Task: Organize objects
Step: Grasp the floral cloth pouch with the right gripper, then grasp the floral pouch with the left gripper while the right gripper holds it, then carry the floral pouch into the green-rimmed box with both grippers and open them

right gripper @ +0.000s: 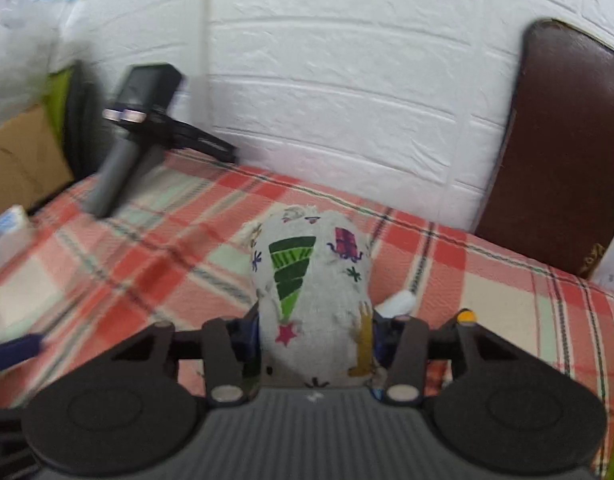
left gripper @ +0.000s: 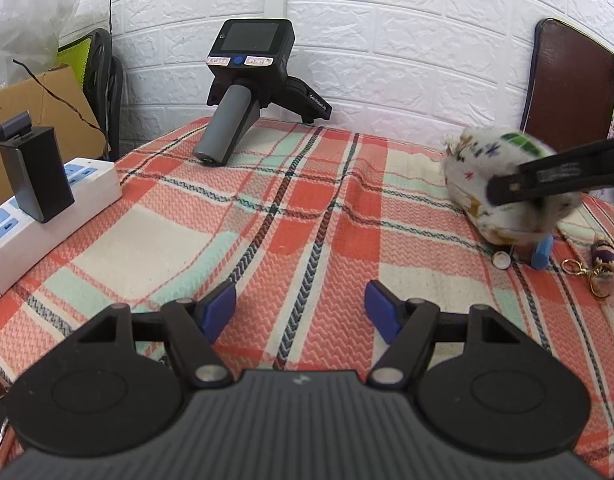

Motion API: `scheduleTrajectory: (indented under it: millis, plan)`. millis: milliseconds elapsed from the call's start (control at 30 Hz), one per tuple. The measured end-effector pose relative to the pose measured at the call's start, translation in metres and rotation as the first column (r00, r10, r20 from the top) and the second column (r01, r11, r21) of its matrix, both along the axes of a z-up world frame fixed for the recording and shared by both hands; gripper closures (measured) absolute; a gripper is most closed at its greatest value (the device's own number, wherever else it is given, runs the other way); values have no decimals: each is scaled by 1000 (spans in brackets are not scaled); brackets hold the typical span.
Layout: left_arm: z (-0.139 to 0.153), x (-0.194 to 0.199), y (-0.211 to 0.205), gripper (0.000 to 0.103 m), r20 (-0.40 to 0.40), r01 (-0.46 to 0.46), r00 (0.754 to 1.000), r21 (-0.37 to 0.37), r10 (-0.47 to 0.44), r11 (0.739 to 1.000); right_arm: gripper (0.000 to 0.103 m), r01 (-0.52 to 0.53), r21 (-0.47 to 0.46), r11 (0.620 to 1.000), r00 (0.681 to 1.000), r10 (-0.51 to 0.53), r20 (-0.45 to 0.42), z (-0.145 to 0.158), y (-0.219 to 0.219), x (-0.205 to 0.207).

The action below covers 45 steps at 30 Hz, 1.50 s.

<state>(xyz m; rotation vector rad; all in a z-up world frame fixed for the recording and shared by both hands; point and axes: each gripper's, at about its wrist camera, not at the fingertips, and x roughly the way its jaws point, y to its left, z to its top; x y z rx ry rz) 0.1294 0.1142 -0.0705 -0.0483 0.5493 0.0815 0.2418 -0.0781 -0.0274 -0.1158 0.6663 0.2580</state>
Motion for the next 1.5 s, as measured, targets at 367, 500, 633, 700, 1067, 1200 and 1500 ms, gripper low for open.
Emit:
scheduleTrajectory:
  millis: [367,500,633,700,1067,1200,1500]
  plan:
    - [-1,0,-2,26,-5,-6,1000,17,6,1000,59,71,229,971,992,-45,-115,-3,-83,-168]
    - [-1,0,-6,22,-11,-19,1000,55,20,998,43,213,288,934,972,-171,-164,-24,-117,-197]
    - [13,-7,-5,21,-85,-47,995,36,50,998,18,193,276,942,979,-163,-125,-20,-124,-209]
    - [24,-29,-5,21,-104,-10,995,-111,-2,994,8,122,263,957,992,-108,-65,-15,-123,-221]
    - [37,-76,-115,6,-154,394,871,-346,-466,852,6,11,197,980,1000,-14,15,-25,-132,-239]
    - [21,-68,-137,5,-224,413,837,-338,-499,846,5,-33,196,980,999,34,-3,-32,-134,-232]
    - [13,-71,-154,40,-206,473,793,-386,-573,792,29,-96,183,978,995,97,5,-48,-115,-220]
